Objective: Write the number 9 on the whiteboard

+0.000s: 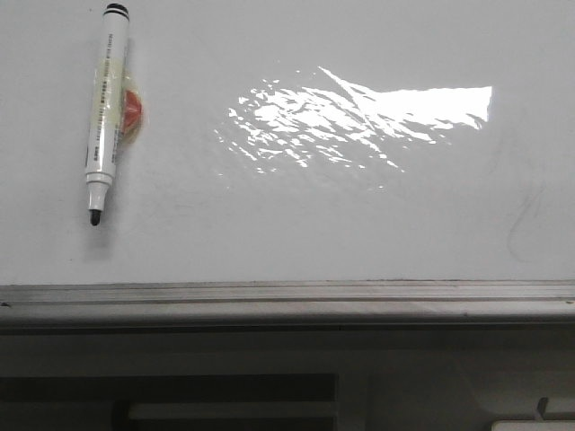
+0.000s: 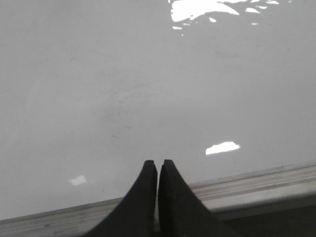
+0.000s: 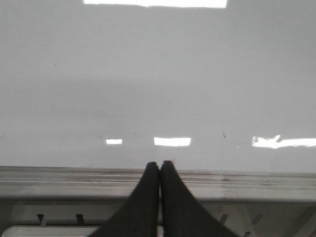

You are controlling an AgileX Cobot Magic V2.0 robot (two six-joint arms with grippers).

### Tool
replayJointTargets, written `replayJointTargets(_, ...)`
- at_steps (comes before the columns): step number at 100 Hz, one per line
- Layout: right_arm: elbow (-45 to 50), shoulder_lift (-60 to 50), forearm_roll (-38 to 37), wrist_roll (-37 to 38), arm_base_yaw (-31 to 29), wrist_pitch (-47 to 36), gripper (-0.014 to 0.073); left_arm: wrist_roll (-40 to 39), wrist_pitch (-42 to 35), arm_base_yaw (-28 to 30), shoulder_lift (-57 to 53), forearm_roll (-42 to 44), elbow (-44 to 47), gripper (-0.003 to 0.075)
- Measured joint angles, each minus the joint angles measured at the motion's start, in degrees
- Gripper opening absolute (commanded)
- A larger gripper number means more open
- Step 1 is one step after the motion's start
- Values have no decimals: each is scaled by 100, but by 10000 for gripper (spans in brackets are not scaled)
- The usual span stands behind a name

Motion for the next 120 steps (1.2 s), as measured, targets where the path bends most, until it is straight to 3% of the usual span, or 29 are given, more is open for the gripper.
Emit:
replayJointTargets(23, 0, 0, -126, 0, 0, -333, -67, 0, -230, 0, 0, 11, 0, -20)
replayJointTargets(46, 0, 0, -148, 0, 0, -1748, -67, 0, -502, 0, 0, 11, 0, -20)
replayJointTargets(72, 0, 0, -53, 40, 0, -2668, -60, 0, -1820, 0, 0, -761, 0, -20)
replayJointTargets(84, -71, 0, -26, 364, 0, -1852, -60, 0, -1805, 0, 0, -937, -31, -20)
replayJointTargets(92, -275, 0, 170, 431, 0, -1055, -60, 0, -1291, 0, 27, -973, -240, -20)
replayJointTargets(120, -1214, 717, 866, 504, 0, 463, -61, 0, -2, 0, 1004, -981, -1263, -20)
